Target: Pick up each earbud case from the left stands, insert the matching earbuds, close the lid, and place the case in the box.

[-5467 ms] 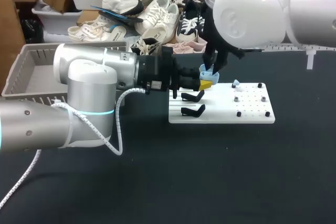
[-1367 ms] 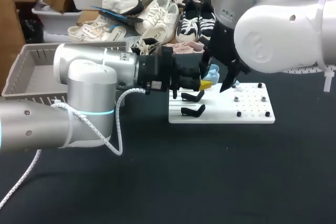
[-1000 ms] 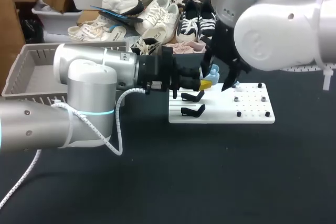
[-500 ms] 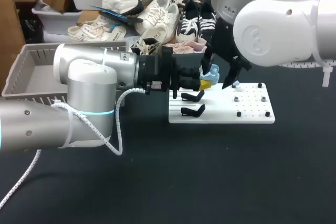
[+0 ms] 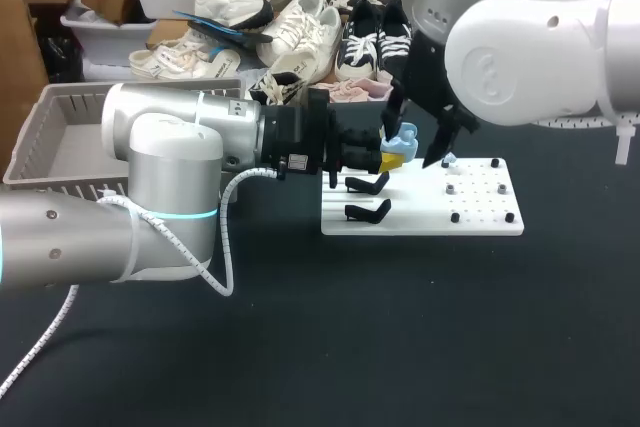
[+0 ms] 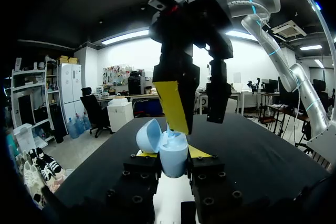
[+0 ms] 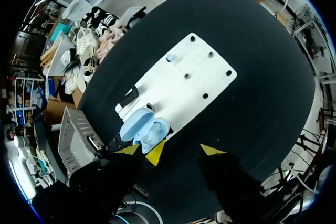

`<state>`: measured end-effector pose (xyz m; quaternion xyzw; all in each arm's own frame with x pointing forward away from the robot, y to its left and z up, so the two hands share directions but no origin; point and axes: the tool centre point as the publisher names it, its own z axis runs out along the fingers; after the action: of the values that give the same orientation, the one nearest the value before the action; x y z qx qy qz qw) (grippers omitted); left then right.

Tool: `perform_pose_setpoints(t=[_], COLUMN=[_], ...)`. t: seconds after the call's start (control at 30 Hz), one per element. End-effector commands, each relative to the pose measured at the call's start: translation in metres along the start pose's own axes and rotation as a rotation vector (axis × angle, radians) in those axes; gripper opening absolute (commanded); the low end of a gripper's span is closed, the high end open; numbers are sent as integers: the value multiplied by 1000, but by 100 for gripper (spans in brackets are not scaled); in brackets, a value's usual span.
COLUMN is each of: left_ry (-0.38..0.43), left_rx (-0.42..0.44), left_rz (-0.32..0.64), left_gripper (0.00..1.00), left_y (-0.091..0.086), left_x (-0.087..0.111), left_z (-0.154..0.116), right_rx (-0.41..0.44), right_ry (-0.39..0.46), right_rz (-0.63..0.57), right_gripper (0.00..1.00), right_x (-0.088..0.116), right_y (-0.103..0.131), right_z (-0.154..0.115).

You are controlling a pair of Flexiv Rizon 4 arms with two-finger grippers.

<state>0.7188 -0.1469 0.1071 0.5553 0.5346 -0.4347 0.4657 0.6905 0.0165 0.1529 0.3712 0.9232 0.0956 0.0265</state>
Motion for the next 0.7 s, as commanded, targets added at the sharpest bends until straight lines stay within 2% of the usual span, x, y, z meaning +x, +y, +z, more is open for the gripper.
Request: perform_pose_setpoints(t=[0.03,0.7], left_ry=[0,0], left_rx=[-4,-4], left_rz=[1,1], left_gripper=[0,0], left_y=[-1,-1], left_x=[0,0], left_z=[0,0], right_rx=[-1,5], right_ry=[-5,6], right_rz=[-2,31], right_gripper=[66,66], right_x=[4,-6], right_y=[-2,-9], right_z=[0,3])
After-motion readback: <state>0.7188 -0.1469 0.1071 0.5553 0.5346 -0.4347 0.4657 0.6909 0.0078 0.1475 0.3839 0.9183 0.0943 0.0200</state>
